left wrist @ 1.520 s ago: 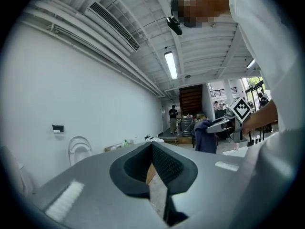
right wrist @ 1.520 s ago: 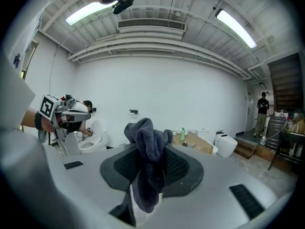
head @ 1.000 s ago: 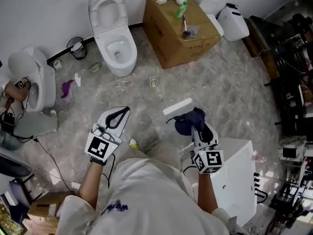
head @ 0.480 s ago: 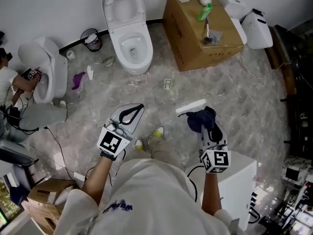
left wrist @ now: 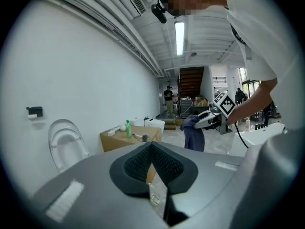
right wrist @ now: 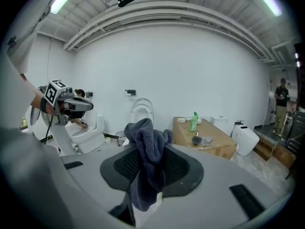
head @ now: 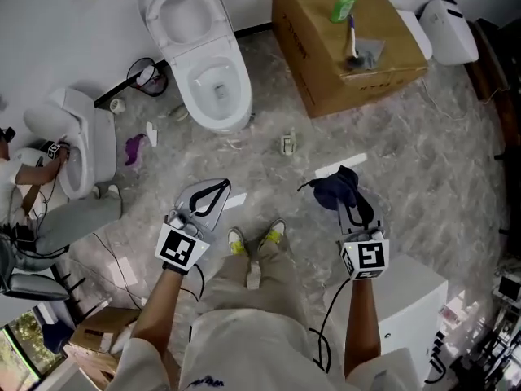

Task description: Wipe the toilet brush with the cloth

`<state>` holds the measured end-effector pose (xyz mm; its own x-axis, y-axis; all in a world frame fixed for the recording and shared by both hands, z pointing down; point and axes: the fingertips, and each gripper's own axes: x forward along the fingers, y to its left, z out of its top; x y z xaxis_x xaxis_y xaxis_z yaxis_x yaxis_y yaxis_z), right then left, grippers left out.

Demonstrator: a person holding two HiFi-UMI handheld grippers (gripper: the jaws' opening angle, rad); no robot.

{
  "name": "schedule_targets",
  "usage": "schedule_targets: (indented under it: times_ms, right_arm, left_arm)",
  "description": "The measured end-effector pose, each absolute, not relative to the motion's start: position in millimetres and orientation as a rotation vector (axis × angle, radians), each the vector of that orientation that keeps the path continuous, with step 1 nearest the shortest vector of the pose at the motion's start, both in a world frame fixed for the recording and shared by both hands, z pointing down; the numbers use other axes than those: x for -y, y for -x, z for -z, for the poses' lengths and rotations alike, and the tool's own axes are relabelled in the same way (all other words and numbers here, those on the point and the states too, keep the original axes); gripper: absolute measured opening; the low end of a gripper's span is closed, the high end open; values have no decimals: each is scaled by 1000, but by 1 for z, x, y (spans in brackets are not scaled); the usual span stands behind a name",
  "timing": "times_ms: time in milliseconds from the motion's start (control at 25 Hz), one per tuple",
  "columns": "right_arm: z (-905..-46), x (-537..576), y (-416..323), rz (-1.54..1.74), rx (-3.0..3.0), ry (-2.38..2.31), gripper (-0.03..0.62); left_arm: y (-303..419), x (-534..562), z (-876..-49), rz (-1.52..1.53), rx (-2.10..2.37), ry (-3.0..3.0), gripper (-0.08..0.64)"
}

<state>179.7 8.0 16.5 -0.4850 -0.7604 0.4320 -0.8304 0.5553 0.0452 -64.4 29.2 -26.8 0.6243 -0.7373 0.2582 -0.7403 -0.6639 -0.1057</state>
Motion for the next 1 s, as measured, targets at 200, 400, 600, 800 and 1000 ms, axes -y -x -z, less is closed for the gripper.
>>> schedule_targets:
  times_ms: [200, 400, 600, 800, 1000]
  right_arm:
    - [-97, 44, -190, -262, 2316, -1449, 115]
    - [-188, 78, -177, -199, 2278, -1525, 116]
    - [-277, 107, -165, -97, 2276, -1521, 116]
    - [-354, 140, -174, -23, 2297, -1544, 116]
    - [-406, 163, -182, 94, 2303, -1561, 115]
  left_arm:
    - [44, 24, -72, -485, 1171, -2868, -2]
    - [31, 65, -186, -497, 1108, -2916, -2]
    - [27, 98, -291, -447, 1094, -2959, -2]
    - [18, 131, -381, -389, 1090, -3002, -2]
    - [18, 146, -444, -334, 1031, -3056, -2]
